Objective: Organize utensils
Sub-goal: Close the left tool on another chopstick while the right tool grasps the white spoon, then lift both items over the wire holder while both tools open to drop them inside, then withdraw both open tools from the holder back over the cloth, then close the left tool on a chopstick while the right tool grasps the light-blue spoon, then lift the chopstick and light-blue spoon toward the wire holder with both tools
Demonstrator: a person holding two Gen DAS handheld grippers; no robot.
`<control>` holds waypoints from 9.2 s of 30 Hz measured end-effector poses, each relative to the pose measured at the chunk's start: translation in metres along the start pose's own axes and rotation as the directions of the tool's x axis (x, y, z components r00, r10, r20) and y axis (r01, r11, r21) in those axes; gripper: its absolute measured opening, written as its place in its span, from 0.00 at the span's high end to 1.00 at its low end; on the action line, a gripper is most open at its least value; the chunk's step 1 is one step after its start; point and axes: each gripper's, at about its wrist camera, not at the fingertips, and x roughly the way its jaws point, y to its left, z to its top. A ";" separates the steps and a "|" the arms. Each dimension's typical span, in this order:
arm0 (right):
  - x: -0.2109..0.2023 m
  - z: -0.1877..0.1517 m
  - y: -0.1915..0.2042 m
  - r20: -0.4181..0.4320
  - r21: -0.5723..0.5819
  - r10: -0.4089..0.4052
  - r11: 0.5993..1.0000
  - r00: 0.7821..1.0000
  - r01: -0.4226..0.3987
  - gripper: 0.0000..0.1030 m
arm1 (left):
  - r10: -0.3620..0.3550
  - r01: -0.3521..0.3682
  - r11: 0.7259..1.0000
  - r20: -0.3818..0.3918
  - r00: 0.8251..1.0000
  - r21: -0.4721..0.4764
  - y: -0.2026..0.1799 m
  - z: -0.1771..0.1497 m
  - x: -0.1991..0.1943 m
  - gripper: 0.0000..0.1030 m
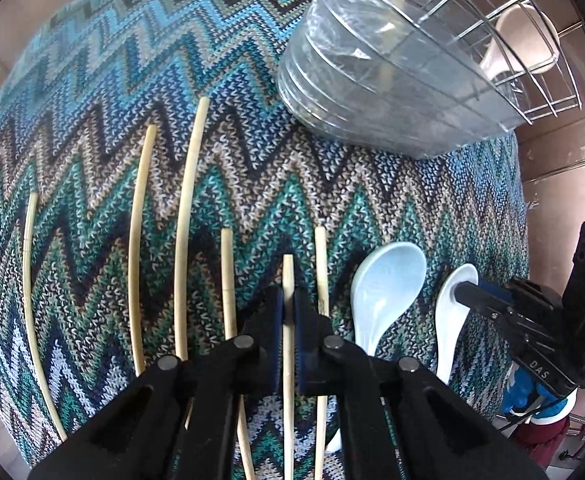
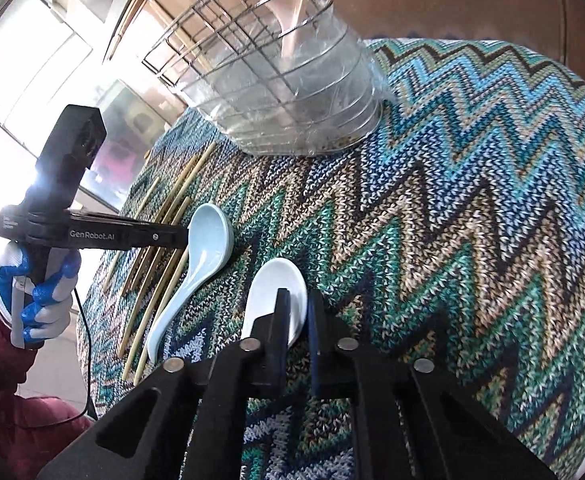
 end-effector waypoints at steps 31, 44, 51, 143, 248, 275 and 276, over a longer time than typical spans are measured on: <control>-0.142 -0.078 0.123 0.438 -0.054 -0.241 0.955 0.866 0.293 0.96 | -0.156 0.108 0.986 0.472 0.868 0.127 0.005 -0.104 -0.160 0.96; -0.174 -0.065 0.156 0.561 -0.033 -0.271 0.937 0.782 0.349 0.96 | -0.210 0.097 0.972 0.608 0.765 0.215 -0.012 -0.121 -0.223 0.96; -0.192 -0.016 0.169 0.668 0.002 -0.307 0.912 0.678 0.411 0.96 | -0.225 0.067 0.969 0.729 0.646 0.239 -0.037 -0.086 -0.269 0.96; -0.229 -0.094 0.183 0.754 0.069 -0.316 0.910 0.576 0.408 0.69 | 0.037 -0.114 0.992 0.782 0.622 0.044 0.027 -0.148 -0.277 0.59; -0.134 -0.055 0.174 0.413 -0.109 -0.166 0.967 0.895 0.230 0.94 | -0.059 -0.041 0.982 0.509 0.859 0.182 0.010 -0.083 -0.216 0.96; -0.163 0.073 0.138 0.752 0.098 -0.424 0.829 0.504 0.551 0.93 | -0.127 0.084 0.991 0.896 0.425 0.101 -0.068 0.037 -0.266 0.96; -0.157 0.077 0.133 0.750 0.101 -0.431 0.824 0.502 0.557 0.93 | -0.118 0.077 0.993 0.901 0.418 0.094 -0.070 0.041 -0.260 0.96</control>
